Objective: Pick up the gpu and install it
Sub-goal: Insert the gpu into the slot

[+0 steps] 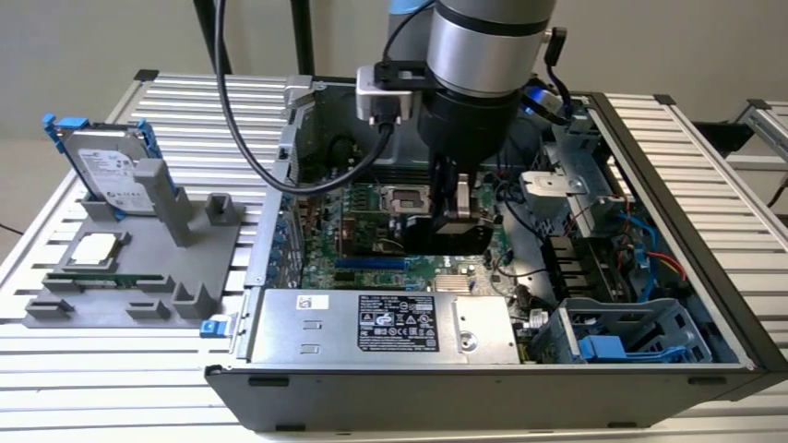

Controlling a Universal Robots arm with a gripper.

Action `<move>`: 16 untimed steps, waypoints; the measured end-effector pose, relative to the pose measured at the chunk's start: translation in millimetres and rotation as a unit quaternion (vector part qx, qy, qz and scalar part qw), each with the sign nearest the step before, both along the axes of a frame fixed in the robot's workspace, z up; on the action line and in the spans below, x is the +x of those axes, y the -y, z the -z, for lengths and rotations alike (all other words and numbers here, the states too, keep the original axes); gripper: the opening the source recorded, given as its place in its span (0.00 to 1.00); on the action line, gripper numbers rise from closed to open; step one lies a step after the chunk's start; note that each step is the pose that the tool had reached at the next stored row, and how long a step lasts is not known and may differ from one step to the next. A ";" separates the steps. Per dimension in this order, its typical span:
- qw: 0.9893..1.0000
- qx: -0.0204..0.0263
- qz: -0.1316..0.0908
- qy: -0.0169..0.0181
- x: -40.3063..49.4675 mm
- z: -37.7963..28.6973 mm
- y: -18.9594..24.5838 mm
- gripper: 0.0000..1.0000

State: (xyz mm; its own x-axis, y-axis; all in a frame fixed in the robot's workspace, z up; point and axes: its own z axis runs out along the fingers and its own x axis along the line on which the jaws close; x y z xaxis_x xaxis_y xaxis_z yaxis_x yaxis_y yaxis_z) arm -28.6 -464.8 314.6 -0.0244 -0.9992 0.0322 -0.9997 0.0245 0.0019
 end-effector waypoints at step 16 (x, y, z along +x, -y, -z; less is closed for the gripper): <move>1.000 0.000 0.002 0.000 -6.5 7.7 -6.3 0.00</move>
State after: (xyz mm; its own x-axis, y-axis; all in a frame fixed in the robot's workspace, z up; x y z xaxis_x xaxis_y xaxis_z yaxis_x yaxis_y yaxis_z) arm -35.0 -458.5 306.9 -0.0278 -0.9991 0.0321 -0.9996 0.0279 0.0018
